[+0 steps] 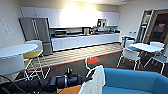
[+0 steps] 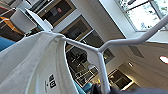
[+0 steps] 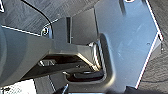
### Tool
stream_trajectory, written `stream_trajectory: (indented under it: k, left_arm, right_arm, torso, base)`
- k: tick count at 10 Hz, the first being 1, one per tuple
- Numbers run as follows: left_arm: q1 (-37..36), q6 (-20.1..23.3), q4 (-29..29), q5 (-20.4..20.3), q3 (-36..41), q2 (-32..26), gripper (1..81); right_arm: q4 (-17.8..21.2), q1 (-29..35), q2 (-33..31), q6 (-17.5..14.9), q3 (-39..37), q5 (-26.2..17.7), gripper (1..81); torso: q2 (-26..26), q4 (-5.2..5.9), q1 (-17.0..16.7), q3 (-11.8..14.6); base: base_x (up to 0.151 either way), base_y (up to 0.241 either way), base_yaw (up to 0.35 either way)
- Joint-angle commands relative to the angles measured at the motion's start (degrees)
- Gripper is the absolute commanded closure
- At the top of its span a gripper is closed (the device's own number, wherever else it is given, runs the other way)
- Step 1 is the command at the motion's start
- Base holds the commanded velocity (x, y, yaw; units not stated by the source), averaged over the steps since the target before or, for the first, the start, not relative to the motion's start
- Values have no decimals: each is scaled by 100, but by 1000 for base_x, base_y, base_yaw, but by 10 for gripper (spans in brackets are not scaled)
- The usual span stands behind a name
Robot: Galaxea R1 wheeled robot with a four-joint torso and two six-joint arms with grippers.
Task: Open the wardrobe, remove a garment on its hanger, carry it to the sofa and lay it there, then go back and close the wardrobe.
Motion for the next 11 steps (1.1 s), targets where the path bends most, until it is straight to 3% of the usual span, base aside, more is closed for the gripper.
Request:
stream_trajectory:
  k: [1,11]
  left_arm:
    - [-830,46,123,-308,236,-62,811]
    - [-830,55,158,-255,289,-132,811]
  right_arm:
    - [-42,158,3,-33,-24,-221,10]
    - [-42,184,20,-41,-50,-221,10]
  torso:
    - [0,0,0,0]
    - [0,0,0,0]
  base:
    - [0,0,-228]
    - [0,0,-227]
